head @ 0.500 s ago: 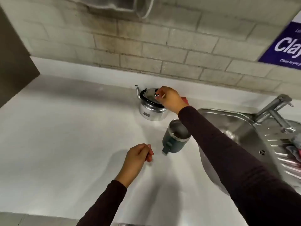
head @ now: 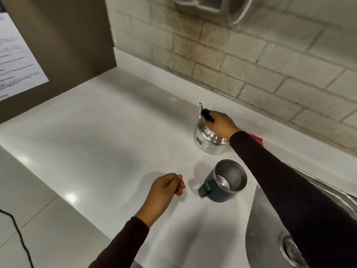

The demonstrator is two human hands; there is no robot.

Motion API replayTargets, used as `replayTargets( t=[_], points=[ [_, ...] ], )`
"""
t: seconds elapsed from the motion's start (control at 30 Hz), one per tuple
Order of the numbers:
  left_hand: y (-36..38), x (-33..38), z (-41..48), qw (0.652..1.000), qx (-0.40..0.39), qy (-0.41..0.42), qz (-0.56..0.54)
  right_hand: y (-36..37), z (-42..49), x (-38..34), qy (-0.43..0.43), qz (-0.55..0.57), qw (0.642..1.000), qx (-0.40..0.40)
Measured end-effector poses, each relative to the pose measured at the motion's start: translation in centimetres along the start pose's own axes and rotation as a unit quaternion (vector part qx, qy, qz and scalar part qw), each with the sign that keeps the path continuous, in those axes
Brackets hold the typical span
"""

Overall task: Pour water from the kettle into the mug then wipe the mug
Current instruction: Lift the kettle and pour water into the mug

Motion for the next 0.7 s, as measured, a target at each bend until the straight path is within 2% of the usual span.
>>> replayTargets(
  t=[0.1, 0.2, 0.3, 0.4, 0.53, 0.7],
  points=[
    [0.0, -0.2, -0.4, 1.0, 0.01, 0.005, 0.013, -3.2, 0.5, 1.3, 0.039, 0.061, 0.993, 0.089],
    [0.2, 0.1, -0.3, 1.0, 0.006, 0.014, 0.026, -5.4, -0.5, 2.4, 0.054, 0.109, 0.982, 0.146],
    [0.5, 0.9, 0.5, 0.999, -0.007, 0.032, 0.024, -8.0, -2.5, 1.7, 0.057, 0.163, 0.956, 0.237],
    [1.8, 1.3, 0.9, 0.997, -0.046, 0.052, 0.043, -13.2, -5.8, 0.1, 0.044, 0.155, 0.932, 0.325],
    [3.5, 1.6, 1.8, 0.993, -0.083, 0.057, 0.062, -19.5, -11.8, -2.5, 0.032, 0.133, 0.918, 0.373],
    [5.3, 1.3, 3.2, 0.988, -0.113, 0.063, 0.08, -22.4, -18.4, -4.7, 0.051, 0.106, 0.92, 0.374]
  ],
)
Point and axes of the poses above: each hand's wrist, its own z-axis towards the middle knuckle, its own y-axis out of the palm, x = y × z, the point moved 4 cm from there along z, towards the middle knuckle, and after that the axes turned 15 degrees about -y, right-handed, at the moved point
